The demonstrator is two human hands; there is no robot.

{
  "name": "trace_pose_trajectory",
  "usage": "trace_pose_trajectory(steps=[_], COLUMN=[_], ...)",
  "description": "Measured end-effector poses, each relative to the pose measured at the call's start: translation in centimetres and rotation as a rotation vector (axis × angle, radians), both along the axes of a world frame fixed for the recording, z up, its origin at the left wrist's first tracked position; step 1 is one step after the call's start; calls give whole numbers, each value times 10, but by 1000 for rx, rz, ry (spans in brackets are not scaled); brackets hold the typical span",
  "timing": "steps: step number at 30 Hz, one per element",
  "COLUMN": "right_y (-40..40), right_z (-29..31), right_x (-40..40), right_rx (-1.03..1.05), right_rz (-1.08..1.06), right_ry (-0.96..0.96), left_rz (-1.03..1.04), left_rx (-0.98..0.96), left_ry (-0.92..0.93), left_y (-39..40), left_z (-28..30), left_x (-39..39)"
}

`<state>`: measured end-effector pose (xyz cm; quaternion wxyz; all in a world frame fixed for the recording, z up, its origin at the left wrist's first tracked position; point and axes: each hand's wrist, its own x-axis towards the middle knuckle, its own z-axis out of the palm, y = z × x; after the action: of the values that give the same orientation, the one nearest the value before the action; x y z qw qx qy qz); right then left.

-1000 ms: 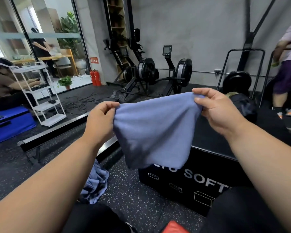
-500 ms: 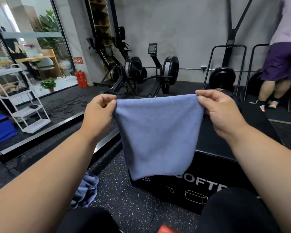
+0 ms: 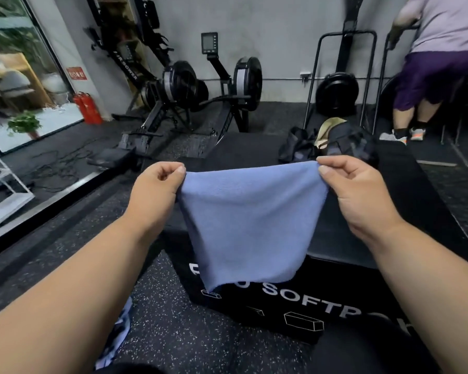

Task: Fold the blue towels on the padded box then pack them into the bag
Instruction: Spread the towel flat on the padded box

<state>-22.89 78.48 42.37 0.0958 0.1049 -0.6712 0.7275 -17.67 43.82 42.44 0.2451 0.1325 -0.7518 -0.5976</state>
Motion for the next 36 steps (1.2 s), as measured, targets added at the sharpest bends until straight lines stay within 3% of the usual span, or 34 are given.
trace_pose_trajectory(steps=[6, 10, 14, 17, 22, 27, 36], right_y=[-11, -31, -38, -32, -8, 4, -4], right_z=[0, -12, -62, -102, -169, -196, -200], right_x=[-73, -158, -200, -179, -114, -82, -53], right_rx=[74, 223, 549, 642, 640, 682, 843], right_rz=[19, 119, 254, 201, 136, 91, -22], right_ry=[11, -54, -284, -372, -380, -338, -262], left_rz=[-43, -64, -90, -119, -151, 15, -90], left_rx=[83, 241, 58, -173, -292, -98, 80], left_ry=[-31, -82, -360, -421, -465, -517, -568], left_y=[-11, -20, -36, -34, -17, -1, 10], left_z=[-10, -11, -49, -85, -146, -183, -204], left_x=[-93, -164, -189, -158, -73, -42, -40])
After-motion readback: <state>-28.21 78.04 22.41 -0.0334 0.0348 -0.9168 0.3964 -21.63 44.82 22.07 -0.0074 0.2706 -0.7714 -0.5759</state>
